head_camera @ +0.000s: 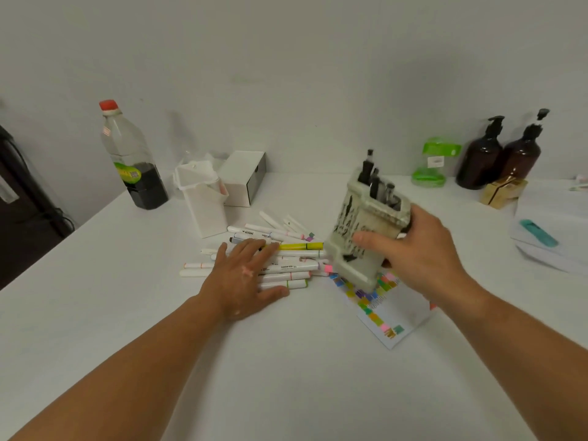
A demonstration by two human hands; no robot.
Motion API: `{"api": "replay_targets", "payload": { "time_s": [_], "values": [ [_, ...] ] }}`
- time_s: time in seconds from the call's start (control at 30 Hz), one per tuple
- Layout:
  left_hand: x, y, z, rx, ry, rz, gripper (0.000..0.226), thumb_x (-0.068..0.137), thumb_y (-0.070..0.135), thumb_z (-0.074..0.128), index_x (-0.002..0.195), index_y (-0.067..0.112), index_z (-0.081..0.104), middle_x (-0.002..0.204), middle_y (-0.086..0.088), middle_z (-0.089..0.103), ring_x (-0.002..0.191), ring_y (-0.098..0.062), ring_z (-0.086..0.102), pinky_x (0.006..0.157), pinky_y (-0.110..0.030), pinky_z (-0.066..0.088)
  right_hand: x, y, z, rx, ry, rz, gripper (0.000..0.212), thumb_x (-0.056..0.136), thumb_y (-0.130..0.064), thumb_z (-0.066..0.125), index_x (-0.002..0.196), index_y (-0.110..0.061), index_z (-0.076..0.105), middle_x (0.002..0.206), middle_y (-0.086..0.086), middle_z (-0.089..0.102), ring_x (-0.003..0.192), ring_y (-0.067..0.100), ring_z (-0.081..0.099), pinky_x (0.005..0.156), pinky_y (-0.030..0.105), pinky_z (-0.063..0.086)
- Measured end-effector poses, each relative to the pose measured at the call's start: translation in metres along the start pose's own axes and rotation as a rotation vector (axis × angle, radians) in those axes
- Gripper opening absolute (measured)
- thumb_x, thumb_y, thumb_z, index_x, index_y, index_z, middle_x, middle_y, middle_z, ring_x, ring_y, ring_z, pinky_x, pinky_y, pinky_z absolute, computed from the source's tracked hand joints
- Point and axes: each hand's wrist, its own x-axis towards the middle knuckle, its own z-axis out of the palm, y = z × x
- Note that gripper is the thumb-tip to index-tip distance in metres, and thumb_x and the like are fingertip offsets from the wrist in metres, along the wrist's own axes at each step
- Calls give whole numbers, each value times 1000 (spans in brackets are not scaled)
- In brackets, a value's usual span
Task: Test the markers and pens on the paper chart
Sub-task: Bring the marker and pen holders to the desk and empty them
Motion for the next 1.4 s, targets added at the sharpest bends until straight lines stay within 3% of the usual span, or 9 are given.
{"api": "replay_targets", "payload": {
  "time_s": [0.17,0.3,0.43,0.53,0.63,0.7,1.0,1.17,1.4],
  "values": [
    [-16,9,-4,-21,8,-92,97,73,89,36,152,34,29,157,3,33,149,-23,20,120,-59,14,-61,3,15,61,-81,38,49,63,-42,92,106,-34,69,95,-15,77,84,4,73,78,42,62],
    [-33,22,-16,-70,83,-136,82,78,63,70,145,22,46,145,-5,46,141,-30,35,114,-55,27,-92,2,25,124,-109,30,51,65,-37,92,109,-37,67,98,-21,75,87,-3,70,79,38,62],
    [-58,45,-36,-324,355,-125,51,78,27,82,124,11,65,123,-7,61,117,-25,57,97,-47,50,-110,5,31,136,-147,6,57,65,-34,93,114,-36,65,98,-25,74,86,-12,67,72,10,52],
    [-76,72,-66,-796,68,-75,93,71,61,79,149,40,33,145,20,45,135,4,41,106,-27,43,-120,1,37,185,-151,-17,56,63,-33,94,111,-38,65,97,-28,73,85,-12,67,66,4,47],
    [-76,94,-80,-818,-85,57,145,49,57,95,157,40,-1,157,21,30,145,0,29,116,-28,34,-126,-10,53,329,-221,11,53,67,-29,91,112,-36,66,100,-18,76,91,0,72,75,19,58],
    [-73,95,-91,-759,-57,49,151,45,51,98,157,37,-3,154,21,35,142,-1,36,115,-35,38,-131,-18,65,531,-299,73,49,69,-22,88,114,-29,69,102,-5,78,95,15,75,74,35,63],
    [-74,58,-130,-45,-75,118,143,43,74,76,156,36,-2,139,6,48,117,-18,53,99,-39,48,-135,-19,90,902,-613,239,61,69,-18,88,124,-28,65,115,5,76,103,22,74,76,35,62],
    [-57,42,-153,515,-260,195,143,42,79,65,151,39,-20,135,-5,42,113,-25,47,103,-44,36,-113,2,80,266,-520,94,133,57,-32,99,155,-48,11,146,-22,41,127,1,52,98,25,50],
    [-28,72,-140,899,-388,395,147,46,71,80,151,36,-17,146,-25,29,126,-44,37,110,-67,10,-104,16,108,-299,-394,-213,129,64,-59,84,160,-27,4,153,-7,37,138,15,39,115,39,39]
  ]
}}
